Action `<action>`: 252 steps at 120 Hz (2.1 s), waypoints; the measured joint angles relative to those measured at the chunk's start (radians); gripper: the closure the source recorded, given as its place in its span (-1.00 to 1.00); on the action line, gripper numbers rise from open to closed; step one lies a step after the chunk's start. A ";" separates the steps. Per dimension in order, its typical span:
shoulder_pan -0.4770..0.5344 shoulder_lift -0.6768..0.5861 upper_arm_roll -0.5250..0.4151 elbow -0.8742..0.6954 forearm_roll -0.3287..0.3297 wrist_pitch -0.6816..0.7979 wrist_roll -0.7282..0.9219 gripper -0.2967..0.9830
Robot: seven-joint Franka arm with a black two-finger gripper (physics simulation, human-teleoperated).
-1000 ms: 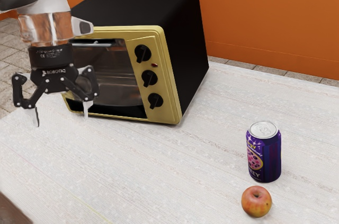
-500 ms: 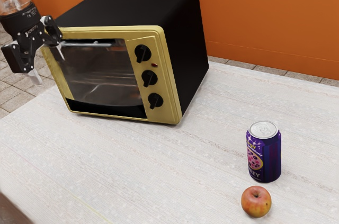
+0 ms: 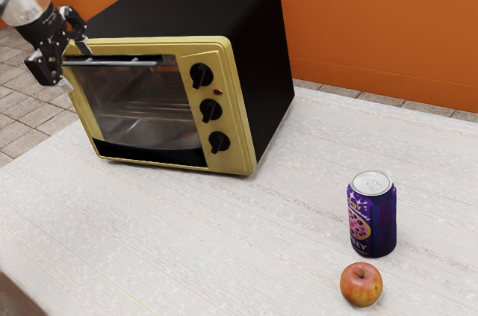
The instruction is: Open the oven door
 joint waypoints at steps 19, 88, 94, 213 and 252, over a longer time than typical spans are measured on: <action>-0.033 0.009 -0.007 -0.005 -0.001 0.069 0.064 -0.54; -0.022 0.023 -0.007 -0.056 -0.005 0.188 0.192 -0.54; -0.019 0.023 -0.007 -0.057 -0.005 0.192 0.198 -0.54; -0.021 0.039 -0.003 -0.143 -0.059 0.248 0.252 -0.53; -0.019 -0.242 -0.001 -0.520 -0.065 0.342 0.245 -0.53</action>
